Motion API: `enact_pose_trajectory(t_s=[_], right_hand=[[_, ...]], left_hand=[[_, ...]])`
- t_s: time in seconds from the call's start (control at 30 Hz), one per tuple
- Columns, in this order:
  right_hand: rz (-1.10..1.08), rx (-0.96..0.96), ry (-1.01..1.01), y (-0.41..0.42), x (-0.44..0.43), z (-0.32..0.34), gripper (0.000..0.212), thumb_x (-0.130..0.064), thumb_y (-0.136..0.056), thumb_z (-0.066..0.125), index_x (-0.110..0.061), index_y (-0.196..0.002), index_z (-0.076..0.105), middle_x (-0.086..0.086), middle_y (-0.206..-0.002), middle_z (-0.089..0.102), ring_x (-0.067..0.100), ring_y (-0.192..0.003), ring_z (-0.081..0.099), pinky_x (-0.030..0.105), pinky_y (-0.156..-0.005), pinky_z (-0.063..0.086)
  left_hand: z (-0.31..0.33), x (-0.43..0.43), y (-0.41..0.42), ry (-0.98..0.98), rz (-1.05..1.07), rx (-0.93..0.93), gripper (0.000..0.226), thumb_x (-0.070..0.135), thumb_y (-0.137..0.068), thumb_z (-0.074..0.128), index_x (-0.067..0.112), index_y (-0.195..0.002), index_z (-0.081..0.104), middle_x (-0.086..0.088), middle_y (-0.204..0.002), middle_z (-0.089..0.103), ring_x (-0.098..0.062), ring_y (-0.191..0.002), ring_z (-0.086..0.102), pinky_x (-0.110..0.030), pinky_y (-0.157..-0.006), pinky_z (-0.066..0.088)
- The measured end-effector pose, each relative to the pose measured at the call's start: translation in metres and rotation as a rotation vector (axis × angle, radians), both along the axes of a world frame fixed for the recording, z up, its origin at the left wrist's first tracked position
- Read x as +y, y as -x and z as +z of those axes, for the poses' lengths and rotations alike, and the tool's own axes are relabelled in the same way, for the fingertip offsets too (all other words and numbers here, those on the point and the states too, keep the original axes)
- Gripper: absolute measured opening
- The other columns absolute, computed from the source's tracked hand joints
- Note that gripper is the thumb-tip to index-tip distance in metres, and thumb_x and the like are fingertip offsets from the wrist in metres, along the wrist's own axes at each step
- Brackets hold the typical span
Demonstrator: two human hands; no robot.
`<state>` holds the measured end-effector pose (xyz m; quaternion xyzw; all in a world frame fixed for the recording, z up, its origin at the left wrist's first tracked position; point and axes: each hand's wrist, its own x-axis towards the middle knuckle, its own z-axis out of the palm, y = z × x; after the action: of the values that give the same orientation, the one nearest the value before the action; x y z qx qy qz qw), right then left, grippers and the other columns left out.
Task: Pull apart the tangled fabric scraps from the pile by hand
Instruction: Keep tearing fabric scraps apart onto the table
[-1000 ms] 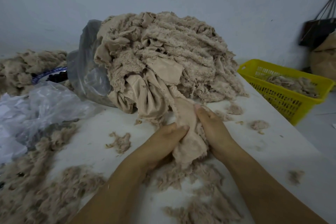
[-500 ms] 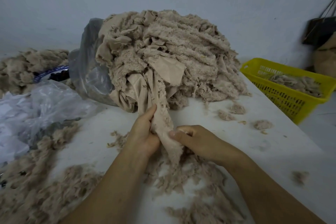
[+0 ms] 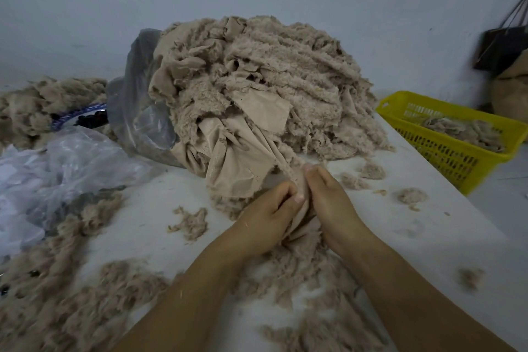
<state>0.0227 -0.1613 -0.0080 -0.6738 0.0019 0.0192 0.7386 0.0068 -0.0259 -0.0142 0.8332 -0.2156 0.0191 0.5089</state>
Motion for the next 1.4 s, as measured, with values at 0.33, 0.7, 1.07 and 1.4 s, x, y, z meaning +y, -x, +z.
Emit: enact_pose_trajectory(t_s=[0.33, 0.7, 1.07, 1.4], right_hand=[[0.199, -0.374, 0.549, 0.016, 0.02, 0.0, 0.038, -0.039, -0.104, 0.041, -0.029, -0.067, 0.047, -0.022, -0.064, 0.056, -0.006, -0.058, 0.049, 0.011, -0.055, 0.038], [0.264, -0.315, 0.493, 0.015, 0.019, 0.003, 0.045, -0.035, -0.104, 0.043, -0.023, -0.063, 0.031, -0.017, -0.048, 0.035, 0.001, -0.046, 0.031, 0.014, -0.045, 0.028], [0.047, -0.114, 0.272, 0.008, -0.005, 0.01, 0.042, -0.031, -0.101, 0.049, -0.021, -0.061, 0.041, 0.003, -0.057, 0.032, 0.016, -0.05, 0.031, 0.023, -0.045, 0.025], [0.455, -0.24, 0.487, 0.02, 0.013, -0.002, 0.051, -0.028, -0.101, 0.051, -0.029, -0.053, 0.033, -0.014, -0.049, 0.033, 0.001, -0.044, 0.027, 0.016, -0.045, 0.026]], left_hand=[[0.01, 0.003, -0.015, 0.97, 0.261, 0.632, 0.037, 0.037, -0.087, 0.068, 0.006, -0.106, 0.07, -0.011, -0.097, 0.075, -0.02, -0.094, 0.073, -0.031, -0.079, 0.059], [0.013, 0.023, -0.025, 1.511, 0.368, 0.745, 0.034, 0.02, -0.103, 0.049, 0.001, -0.129, 0.061, -0.015, -0.127, 0.065, -0.027, -0.12, 0.06, -0.041, -0.1, 0.049], [0.004, 0.032, -0.026, 1.311, 0.323, 0.719, 0.037, 0.038, -0.102, 0.048, 0.011, -0.083, 0.063, 0.0, -0.066, 0.058, -0.009, -0.053, 0.055, -0.02, -0.049, 0.047], [0.009, 0.019, -0.024, 1.17, 0.308, 0.806, 0.022, 0.016, -0.096, 0.061, 0.003, -0.113, 0.068, -0.006, -0.088, 0.074, -0.018, -0.086, 0.069, -0.03, -0.075, 0.056]])
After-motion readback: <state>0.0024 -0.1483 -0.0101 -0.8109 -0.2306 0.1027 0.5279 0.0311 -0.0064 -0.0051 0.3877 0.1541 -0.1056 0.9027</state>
